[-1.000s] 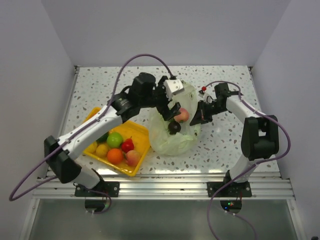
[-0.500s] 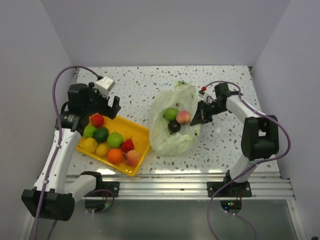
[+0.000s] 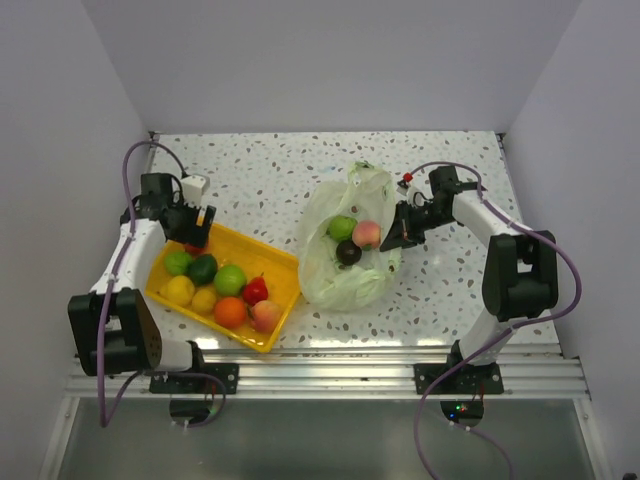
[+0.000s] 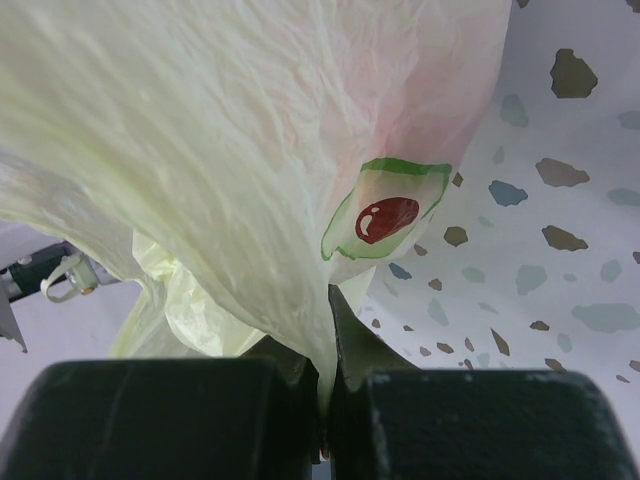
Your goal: Place the fake fruits into the plastic bag and tie a complex knot
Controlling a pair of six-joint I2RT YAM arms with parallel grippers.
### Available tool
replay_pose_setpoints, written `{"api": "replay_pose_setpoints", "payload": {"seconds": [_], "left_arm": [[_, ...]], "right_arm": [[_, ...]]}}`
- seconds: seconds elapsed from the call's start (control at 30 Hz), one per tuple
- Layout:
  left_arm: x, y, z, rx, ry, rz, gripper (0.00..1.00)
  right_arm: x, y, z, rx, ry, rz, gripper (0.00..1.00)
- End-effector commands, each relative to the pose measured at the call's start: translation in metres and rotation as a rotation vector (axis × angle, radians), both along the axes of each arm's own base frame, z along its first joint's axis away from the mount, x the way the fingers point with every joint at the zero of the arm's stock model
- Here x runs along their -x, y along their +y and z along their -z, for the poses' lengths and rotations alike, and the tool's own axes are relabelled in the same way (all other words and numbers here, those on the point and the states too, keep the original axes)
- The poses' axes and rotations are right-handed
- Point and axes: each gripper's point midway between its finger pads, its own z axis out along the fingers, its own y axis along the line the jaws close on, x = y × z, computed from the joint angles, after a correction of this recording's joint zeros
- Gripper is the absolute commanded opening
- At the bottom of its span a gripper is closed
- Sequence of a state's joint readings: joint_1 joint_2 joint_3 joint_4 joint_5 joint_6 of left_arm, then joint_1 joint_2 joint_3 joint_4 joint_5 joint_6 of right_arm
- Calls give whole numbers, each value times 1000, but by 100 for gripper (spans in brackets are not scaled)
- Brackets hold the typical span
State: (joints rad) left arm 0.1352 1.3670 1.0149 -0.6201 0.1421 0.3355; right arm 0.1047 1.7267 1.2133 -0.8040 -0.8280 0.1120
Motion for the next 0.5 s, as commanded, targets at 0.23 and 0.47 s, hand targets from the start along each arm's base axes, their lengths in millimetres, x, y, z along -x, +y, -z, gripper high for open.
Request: {"api": "replay_pose_setpoints", "payload": {"seconds": [0.23, 0.47], "left_arm": [[-17, 8, 41, -11, 36, -42, 84], [-27, 6, 58, 12, 53, -41, 84]], "right_arm": [[-4, 0, -16, 2, -57, -16, 0], [-6, 1, -13, -1, -44, -18, 0]]}}
